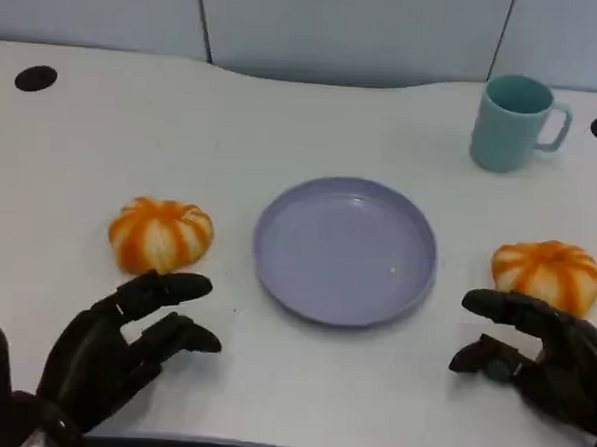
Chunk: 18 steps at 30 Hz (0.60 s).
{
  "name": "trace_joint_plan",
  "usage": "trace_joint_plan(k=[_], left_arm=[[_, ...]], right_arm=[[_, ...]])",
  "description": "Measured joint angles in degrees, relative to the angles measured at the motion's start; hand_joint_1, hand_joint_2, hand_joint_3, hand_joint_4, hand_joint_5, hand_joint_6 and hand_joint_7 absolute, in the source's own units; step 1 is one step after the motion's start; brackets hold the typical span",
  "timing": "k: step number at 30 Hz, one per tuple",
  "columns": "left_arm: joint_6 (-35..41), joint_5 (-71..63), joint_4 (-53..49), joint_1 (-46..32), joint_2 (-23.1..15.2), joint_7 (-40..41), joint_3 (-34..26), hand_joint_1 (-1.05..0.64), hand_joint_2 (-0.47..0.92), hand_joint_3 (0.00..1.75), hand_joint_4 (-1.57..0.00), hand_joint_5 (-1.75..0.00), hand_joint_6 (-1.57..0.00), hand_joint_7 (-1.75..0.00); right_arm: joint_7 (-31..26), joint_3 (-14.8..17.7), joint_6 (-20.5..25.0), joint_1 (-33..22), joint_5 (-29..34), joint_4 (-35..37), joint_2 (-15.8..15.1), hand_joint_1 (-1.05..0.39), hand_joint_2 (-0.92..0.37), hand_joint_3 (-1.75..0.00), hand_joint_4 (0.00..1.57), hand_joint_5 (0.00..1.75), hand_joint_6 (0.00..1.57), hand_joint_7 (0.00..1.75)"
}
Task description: Grasp the bread from the table and place it into the plate.
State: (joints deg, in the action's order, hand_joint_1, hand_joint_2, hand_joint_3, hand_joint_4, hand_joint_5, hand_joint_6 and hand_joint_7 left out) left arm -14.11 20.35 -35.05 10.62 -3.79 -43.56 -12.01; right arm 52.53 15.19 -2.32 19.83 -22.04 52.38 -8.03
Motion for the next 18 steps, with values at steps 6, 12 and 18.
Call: trace_joint_plan(k=[6,12,18], left_arm=[[-9.2,-4.9,1.7,0.0,-1.2,2.5,1.8,-0.42,0.92,0.04,-0.25,-0.86,-0.51,-0.06],[-14.1,-16.6,8.4,-0.5,-4.8,12.9,4.7,-0.46,0.9,0.0,-0.3,-0.63,-0.51,-0.01],[-16.0,-22.4,10.4,-0.7,-6.8,18.4,7.0,-0.44,0.91,0.0,-0.25,-0.54,-0.46,0.0]], right_arm=[[0.3,0.0,-0.1,0.0,0.0,0.1,0.0,-0.34,-0.92,-0.17,0.66,1.12,0.89,0.33],[0.3,0.0,-0.2,-0.1,0.0,0.0,0.1,-0.34,-0.92,-0.17,0.65,1.12,0.88,0.32],[0.3,0.0,-0.3,-0.1,0.0,0.0,0.2,-0.34,-0.92,-0.17,0.66,1.13,0.89,0.33]])
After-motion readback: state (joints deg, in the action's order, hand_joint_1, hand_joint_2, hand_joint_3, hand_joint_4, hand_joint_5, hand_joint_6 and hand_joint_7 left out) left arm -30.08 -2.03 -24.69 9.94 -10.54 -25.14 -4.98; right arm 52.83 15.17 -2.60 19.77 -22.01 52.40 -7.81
